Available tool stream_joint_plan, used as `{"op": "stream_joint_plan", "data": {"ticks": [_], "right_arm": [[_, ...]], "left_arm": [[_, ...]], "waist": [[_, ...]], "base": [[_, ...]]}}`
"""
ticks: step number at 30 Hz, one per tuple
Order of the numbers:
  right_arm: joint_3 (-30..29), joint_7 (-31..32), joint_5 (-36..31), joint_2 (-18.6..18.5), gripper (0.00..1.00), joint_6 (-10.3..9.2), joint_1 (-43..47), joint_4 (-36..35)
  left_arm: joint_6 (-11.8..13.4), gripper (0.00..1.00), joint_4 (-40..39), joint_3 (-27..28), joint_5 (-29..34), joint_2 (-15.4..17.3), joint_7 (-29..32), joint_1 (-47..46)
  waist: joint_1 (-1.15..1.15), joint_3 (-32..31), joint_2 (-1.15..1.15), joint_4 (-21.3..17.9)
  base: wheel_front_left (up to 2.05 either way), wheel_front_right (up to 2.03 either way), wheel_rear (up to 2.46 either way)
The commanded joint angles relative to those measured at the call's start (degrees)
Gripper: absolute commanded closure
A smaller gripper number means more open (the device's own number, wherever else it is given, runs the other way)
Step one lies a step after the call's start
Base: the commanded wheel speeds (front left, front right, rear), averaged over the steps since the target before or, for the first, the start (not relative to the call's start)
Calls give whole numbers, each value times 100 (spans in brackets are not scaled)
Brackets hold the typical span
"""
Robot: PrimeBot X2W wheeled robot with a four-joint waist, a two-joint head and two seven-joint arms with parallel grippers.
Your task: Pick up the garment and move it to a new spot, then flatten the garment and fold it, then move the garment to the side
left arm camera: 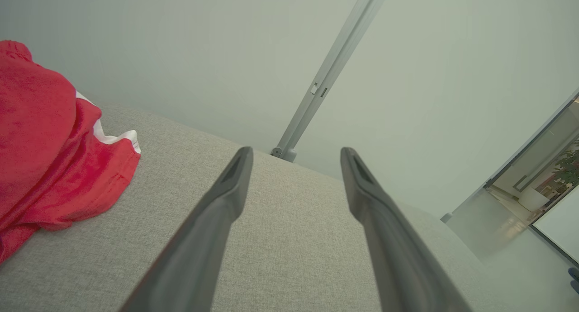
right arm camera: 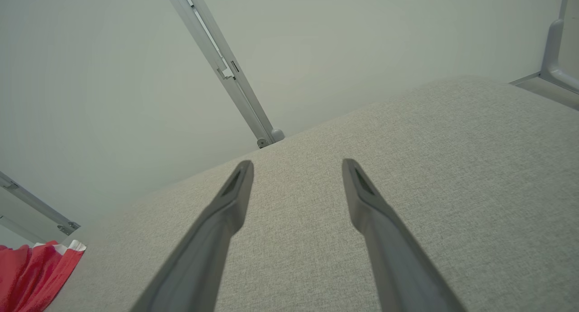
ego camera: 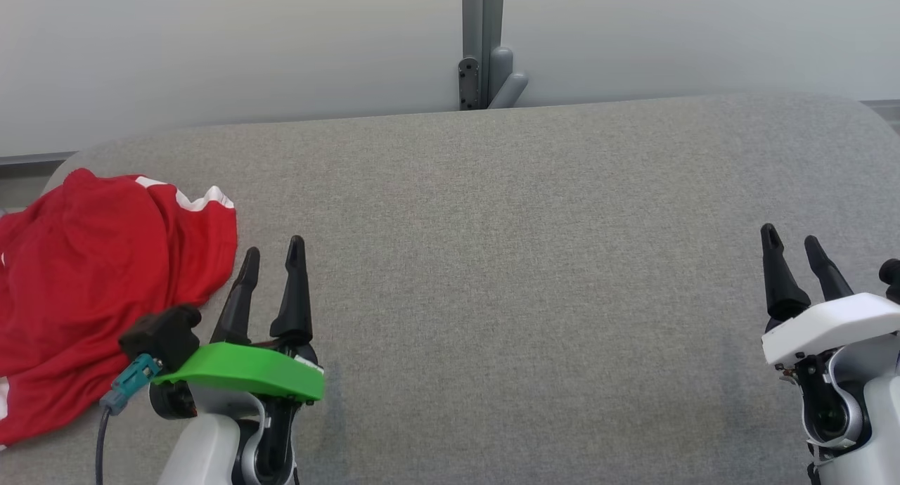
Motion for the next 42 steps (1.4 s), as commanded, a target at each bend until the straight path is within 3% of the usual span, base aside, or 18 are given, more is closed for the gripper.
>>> {"op": "stream_joint_plan", "data": {"ticks": [1, 18, 42], "right_arm": [[77, -112, -224, -47, 0, 1, 22, -132], [361, -642, -1286, 122, 0, 1, 311, -116], [532, -1271, -2289, 394, 0, 2, 569, 6]], "left_arm": [[26, 0, -99, 27, 241, 48, 31, -2], [216, 0, -67, 29, 1311, 109, 199, 201], [373, 0, 63, 79, 2299, 119, 357, 413]], "waist": [[-1, -3, 0, -1], [-1, -46, 0, 13], [-1, -151, 0, -7]], "base": [[0, 0, 0], [0, 0, 0], [0, 0, 0]]}}
